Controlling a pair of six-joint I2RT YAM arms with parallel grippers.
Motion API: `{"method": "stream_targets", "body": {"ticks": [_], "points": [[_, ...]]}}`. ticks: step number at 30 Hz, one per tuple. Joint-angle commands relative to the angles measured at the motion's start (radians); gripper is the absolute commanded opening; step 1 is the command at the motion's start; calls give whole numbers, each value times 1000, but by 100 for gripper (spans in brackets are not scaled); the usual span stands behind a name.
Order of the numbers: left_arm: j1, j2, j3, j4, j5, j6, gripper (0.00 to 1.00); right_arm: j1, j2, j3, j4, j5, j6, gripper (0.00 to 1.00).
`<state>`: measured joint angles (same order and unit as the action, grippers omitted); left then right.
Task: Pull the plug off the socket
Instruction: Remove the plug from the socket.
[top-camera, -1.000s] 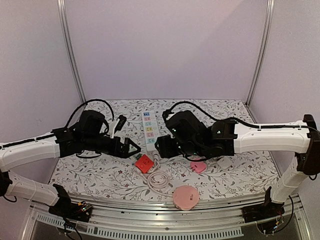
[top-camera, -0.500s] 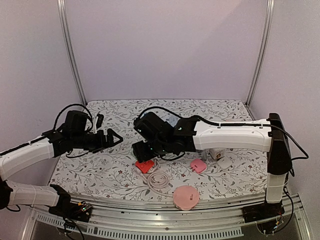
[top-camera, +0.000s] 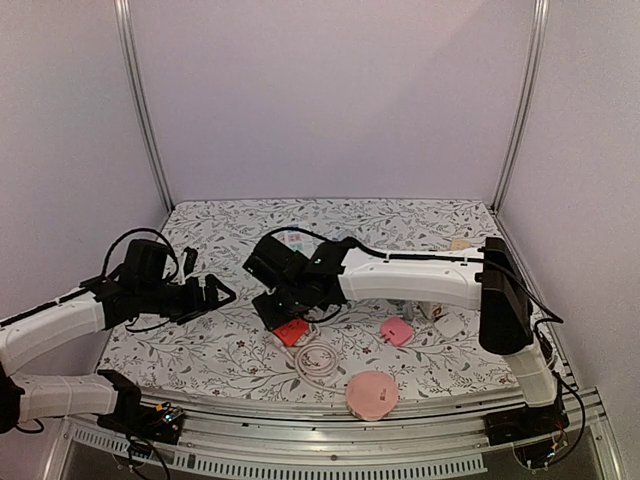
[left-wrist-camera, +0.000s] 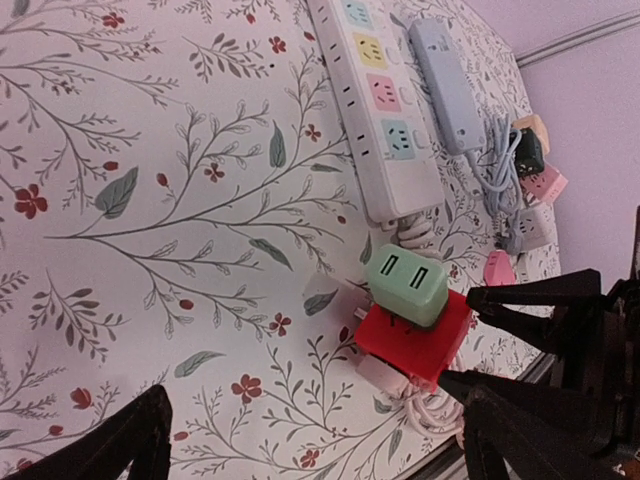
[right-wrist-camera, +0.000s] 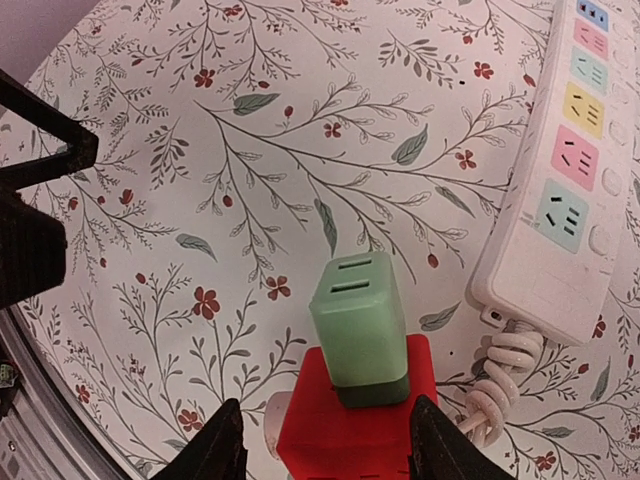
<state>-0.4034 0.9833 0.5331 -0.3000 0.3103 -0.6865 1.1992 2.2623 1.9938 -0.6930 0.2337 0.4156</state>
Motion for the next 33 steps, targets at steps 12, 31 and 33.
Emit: {"method": "stream_targets", "body": {"ticks": [12, 31, 33], "points": [[13, -32, -43, 41, 95, 11, 99, -54, 163, 185, -76, -25, -133, 48], [-70, -53, -71, 165, 157, 23, 98, -63, 15, 99, 76, 34, -36, 0], [-104, -48, -71, 194, 145, 26, 98, -63, -56, 28, 144, 29, -3, 0]]}}
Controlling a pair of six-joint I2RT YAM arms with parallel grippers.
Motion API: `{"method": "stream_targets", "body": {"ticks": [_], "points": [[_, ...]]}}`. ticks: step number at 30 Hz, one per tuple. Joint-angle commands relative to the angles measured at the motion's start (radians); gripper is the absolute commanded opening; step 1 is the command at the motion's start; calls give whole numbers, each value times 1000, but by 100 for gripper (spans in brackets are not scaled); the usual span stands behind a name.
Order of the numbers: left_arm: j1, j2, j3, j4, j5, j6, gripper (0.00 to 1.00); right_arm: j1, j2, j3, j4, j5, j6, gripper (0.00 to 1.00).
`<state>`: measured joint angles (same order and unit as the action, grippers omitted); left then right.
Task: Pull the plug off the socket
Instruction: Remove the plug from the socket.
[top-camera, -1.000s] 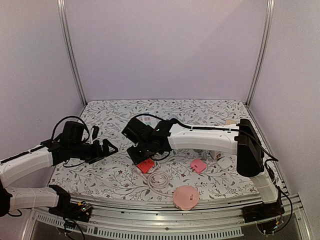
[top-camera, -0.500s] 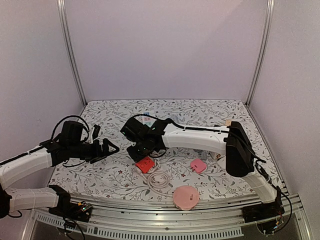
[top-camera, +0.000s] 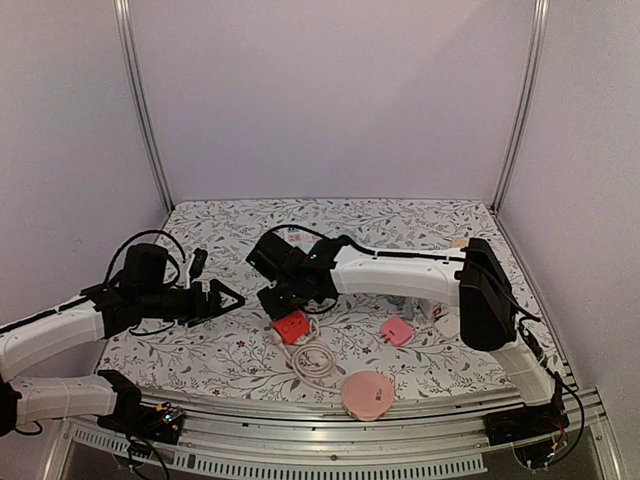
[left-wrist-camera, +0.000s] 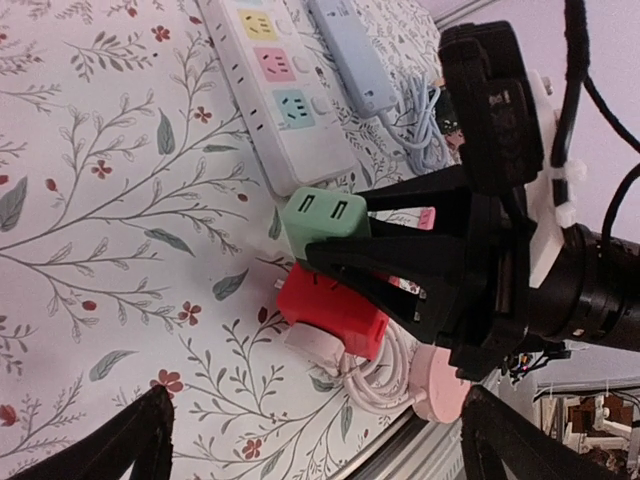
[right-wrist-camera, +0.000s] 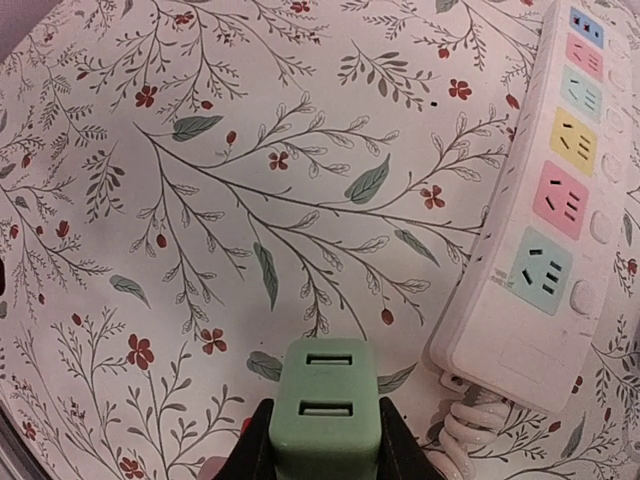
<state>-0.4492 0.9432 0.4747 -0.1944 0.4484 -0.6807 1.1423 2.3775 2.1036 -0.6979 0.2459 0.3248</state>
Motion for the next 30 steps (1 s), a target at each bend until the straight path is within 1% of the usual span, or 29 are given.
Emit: {"method": "stream_targets", "body": {"ticks": [1, 5, 7, 12, 20, 23, 28, 30], "points": [[-74, -1, -13, 104, 3, 20, 98, -6, -195, -121, 187, 15, 98, 0], [-131, 42, -13, 176, 9, 13, 98, -9, -303, -272, 313, 13, 147, 0], [-163, 69, -5, 236, 9, 15, 98, -7, -356, -330, 360, 12, 168, 0], [-241, 145, 39, 288, 3, 25, 98, -8, -431, -418, 429, 7, 206, 0], [-300, 212, 85, 346, -8, 24, 100, -8, -476, -454, 446, -2, 226, 0], [-312, 237, 98, 337, -28, 20, 99, -8, -480, -458, 446, -3, 227, 0], [-325, 261, 111, 278, -108, 14, 99, -8, -490, -461, 449, -14, 227, 0], [-325, 261, 113, 274, -114, 13, 99, -8, -494, -462, 448, -15, 227, 0]]}}
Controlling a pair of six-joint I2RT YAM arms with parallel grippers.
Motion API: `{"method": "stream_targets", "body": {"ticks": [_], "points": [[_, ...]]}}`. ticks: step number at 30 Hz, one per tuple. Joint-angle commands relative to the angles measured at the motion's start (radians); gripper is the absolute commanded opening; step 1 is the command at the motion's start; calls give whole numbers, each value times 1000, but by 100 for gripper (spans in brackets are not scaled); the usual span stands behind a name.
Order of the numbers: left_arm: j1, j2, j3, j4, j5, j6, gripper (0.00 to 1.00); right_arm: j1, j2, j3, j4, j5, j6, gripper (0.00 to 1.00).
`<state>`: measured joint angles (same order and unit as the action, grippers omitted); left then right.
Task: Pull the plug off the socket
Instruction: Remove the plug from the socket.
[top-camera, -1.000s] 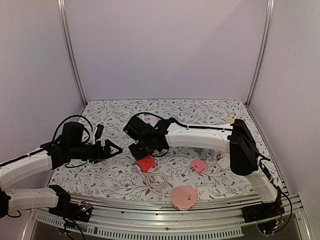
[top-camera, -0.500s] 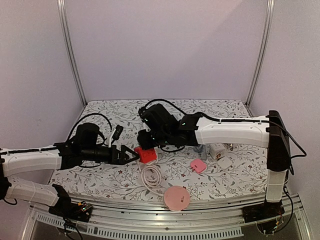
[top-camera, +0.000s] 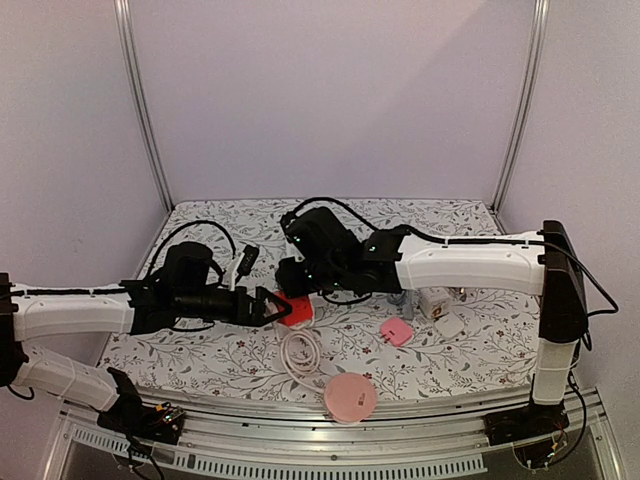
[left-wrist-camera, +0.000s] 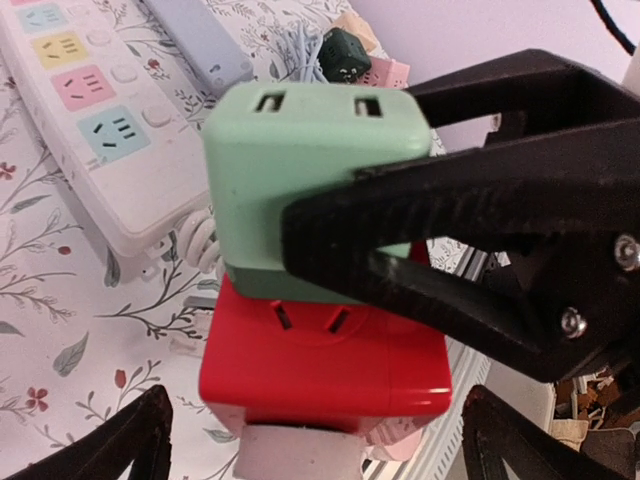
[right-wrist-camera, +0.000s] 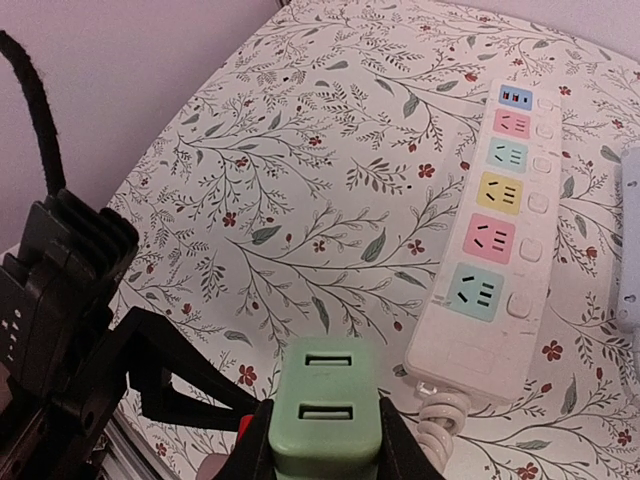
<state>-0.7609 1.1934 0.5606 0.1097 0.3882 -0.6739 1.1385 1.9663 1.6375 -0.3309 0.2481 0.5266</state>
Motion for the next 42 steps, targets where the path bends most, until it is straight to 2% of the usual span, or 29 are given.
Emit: {"method": "stream_targets", "body": {"ticks": [1, 11, 18, 25, 31, 42], "points": [[-14, 12, 28, -29, -56, 4, 99, -4, -85, 3, 81, -18, 26, 0], [-14, 26, 43, -17, -36, 11, 88, -5, -99, -20, 90, -27, 45, 0], [-14, 35, 44, 1, 5, 23, 94, -5, -106, -28, 91, -28, 54, 0], [-14, 51, 44, 13, 24, 22, 92, -4, -111, -29, 96, -36, 59, 0], [-15, 62, 48, 23, 25, 22, 84, -5, -111, -30, 95, -41, 61, 0], [-15, 57, 42, 45, 36, 34, 60, -5, -109, -40, 96, -50, 74, 0]]}}
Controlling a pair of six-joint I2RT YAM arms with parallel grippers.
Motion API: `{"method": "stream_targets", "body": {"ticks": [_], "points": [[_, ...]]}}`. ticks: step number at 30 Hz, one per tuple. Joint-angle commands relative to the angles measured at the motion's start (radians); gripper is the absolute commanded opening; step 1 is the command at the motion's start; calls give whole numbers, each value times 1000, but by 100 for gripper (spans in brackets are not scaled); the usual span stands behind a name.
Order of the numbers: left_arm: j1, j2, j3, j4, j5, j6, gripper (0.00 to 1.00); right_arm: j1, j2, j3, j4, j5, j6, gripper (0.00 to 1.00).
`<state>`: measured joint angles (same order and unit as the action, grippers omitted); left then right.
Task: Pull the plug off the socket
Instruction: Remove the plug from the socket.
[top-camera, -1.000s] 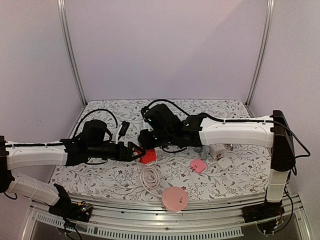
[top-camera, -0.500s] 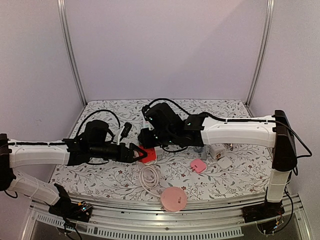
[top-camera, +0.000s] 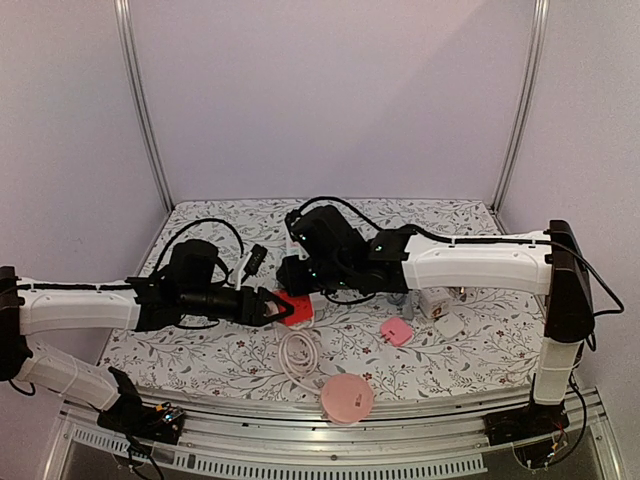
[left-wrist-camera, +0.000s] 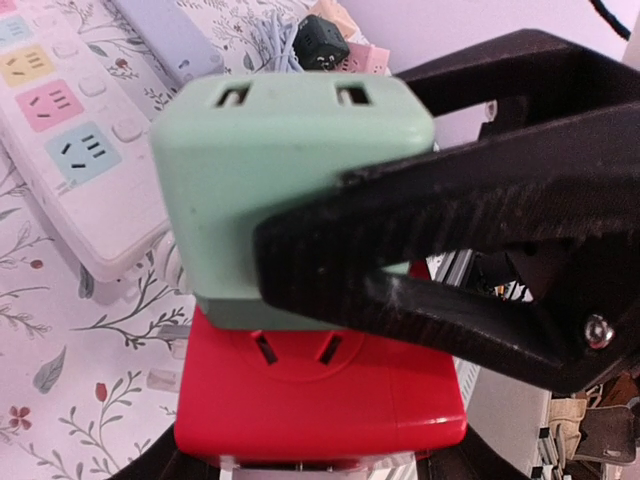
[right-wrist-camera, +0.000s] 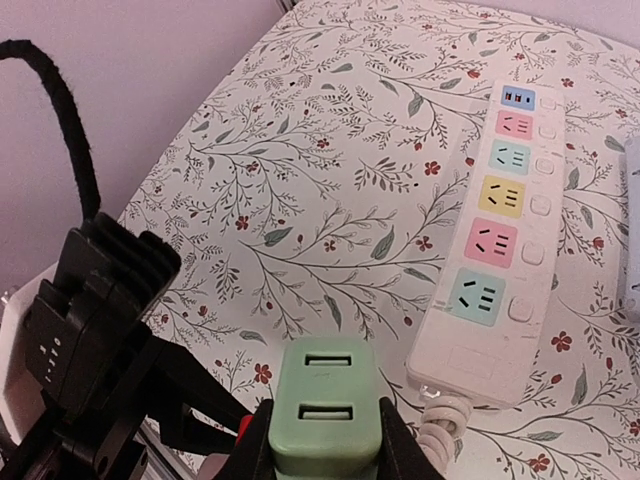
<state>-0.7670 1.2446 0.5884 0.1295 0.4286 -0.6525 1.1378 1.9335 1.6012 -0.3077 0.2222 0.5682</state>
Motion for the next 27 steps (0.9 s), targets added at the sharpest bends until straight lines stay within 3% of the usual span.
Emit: {"method": "stream_targets", "body": {"ticks": [1, 12, 21, 27], "points": [[-10, 6, 13, 28, -5, 15, 58, -3, -76, -5, 73, -24, 34, 0], [-17, -12, -2, 51, -21, 39, 43, -7, -86, -48, 76, 16, 98, 0], [-38, -23, -1, 51, -10, 64, 41, -62, -94, -86, 62, -39, 238, 0], [-45, -10, 51, -19, -18, 92, 39, -62, -91, -84, 35, -30, 241, 0]]}}
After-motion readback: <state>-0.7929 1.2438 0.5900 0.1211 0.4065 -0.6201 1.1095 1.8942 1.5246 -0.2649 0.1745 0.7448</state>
